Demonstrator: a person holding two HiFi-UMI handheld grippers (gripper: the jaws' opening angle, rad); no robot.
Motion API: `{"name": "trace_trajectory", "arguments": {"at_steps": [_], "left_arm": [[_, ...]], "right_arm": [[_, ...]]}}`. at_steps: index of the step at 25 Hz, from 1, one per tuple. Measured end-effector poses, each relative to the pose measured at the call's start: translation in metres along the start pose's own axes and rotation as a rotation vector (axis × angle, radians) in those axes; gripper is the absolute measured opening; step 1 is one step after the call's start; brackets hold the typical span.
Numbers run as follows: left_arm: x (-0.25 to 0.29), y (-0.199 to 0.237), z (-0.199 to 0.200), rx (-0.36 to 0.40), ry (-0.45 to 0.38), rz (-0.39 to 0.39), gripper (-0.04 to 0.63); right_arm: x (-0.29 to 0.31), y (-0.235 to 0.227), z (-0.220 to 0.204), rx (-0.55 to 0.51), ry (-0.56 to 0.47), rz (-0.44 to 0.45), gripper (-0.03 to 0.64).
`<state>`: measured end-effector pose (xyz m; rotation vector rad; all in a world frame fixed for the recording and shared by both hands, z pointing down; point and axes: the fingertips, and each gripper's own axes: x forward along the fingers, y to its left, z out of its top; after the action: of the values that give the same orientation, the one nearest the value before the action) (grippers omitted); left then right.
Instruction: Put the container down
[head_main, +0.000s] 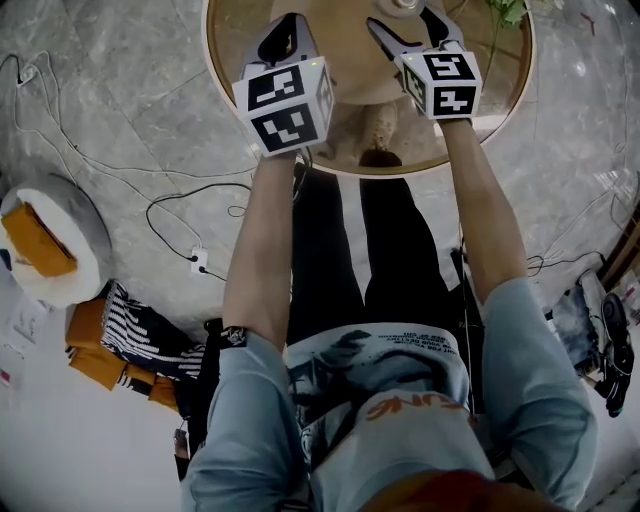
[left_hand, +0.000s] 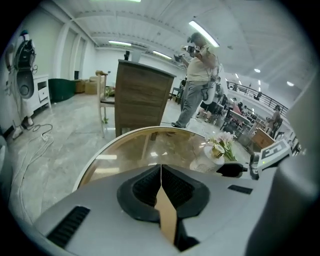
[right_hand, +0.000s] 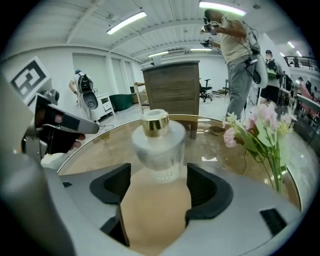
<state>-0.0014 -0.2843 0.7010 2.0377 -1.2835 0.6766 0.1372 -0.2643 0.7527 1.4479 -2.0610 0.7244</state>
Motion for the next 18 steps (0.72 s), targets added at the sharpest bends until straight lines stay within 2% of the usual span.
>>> {"name": "trace_trajectory", "arguments": {"at_steps": [4,7,11,15,18], "left_arm": [[-0.016,-0.007,-0.015,0.008,0.023,0.01,0.029],[-0.031,-0.012,-0.021,-0.005,0.036,0.024,0.028],[-0.054,-0.022,-0.026,-0.021,0.042,0.032,0.026],[-0.074,-0.048,-0.032,0.003,0.068,0.034,0.025],[-0.096,-0.071,-0.037,0.006,0.076,0.025,0.025]], "right_arm": [[-0.036,0.003,-0.029,0.093,0.025,0.008,0.339],[-0.064,0.007,-0.046,0.147,0.047,0.032,0.249],[-0.097,0.01,-0.055,0.165,0.067,0.04,0.135],[-0.123,0.003,-0.053,0.184,0.075,0.025,0.03],[-0.144,0.002,-0.048,0.202,0.08,0.037,0.011]]}}
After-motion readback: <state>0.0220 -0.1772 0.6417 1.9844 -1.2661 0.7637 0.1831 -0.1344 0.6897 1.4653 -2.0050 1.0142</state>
